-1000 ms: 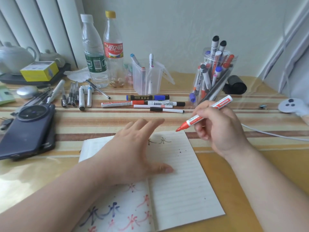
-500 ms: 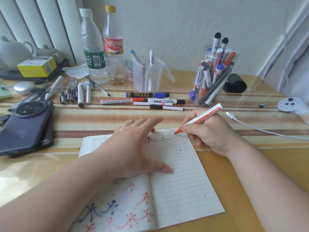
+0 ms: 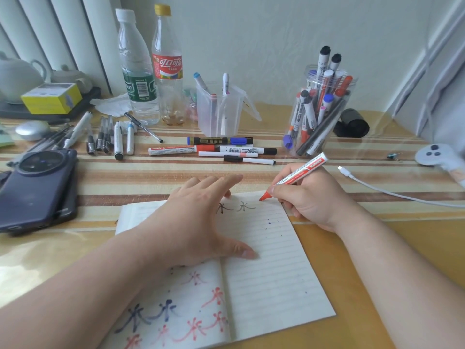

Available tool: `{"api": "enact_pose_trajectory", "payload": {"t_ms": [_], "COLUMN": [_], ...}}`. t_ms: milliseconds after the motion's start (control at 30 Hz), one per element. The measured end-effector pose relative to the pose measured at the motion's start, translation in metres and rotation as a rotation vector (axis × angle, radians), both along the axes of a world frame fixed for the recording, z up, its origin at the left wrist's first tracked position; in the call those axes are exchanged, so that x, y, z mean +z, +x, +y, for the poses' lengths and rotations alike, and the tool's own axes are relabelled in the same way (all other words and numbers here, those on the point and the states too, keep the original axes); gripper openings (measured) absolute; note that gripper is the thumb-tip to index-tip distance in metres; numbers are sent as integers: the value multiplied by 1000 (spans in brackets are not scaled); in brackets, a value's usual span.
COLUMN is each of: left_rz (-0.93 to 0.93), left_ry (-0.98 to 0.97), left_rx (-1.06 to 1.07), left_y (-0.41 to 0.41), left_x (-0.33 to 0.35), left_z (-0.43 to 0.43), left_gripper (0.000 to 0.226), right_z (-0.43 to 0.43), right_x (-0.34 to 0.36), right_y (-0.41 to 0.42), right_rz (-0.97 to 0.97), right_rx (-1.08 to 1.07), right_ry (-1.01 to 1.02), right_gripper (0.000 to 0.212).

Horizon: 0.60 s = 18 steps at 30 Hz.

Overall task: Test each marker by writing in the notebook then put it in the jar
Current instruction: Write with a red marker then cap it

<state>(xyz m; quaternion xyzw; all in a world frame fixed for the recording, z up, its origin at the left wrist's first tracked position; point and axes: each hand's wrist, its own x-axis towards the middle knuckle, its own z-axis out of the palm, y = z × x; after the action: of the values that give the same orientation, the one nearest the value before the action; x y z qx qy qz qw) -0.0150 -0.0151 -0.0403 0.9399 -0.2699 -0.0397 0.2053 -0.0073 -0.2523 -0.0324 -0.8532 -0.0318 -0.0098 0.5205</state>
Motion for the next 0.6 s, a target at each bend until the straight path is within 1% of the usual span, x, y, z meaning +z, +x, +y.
{"api": "enact_pose_trajectory", "payload": {"t_ms": [167,233,300,433,500,600], "left_rz": [6,5,8,6,7,7], "left_ry": [5,5,11,13,14,11], "left_rx": [1,2,4,0,-1,-3], "left_y": [-1,-1,-1,-1,-1,-1], "left_x": [0,0,0,0,0,0], "left_z": [1,1,0,0,0,0], "left_gripper": [126,126,126,126,126,126], "right_z": [1,1,2,1,0,0], "right_x": [2,3,4,2,1,0], "right_y": [-2,-2,-2,-2,-1,-1], "right_rz": [62,77,75,72,64,48], "right_rx": [5,31,52,46,38,42], "right_ry": [67,65,61,143,158,77], "right_gripper": [10,18,22,9,8,8]}}
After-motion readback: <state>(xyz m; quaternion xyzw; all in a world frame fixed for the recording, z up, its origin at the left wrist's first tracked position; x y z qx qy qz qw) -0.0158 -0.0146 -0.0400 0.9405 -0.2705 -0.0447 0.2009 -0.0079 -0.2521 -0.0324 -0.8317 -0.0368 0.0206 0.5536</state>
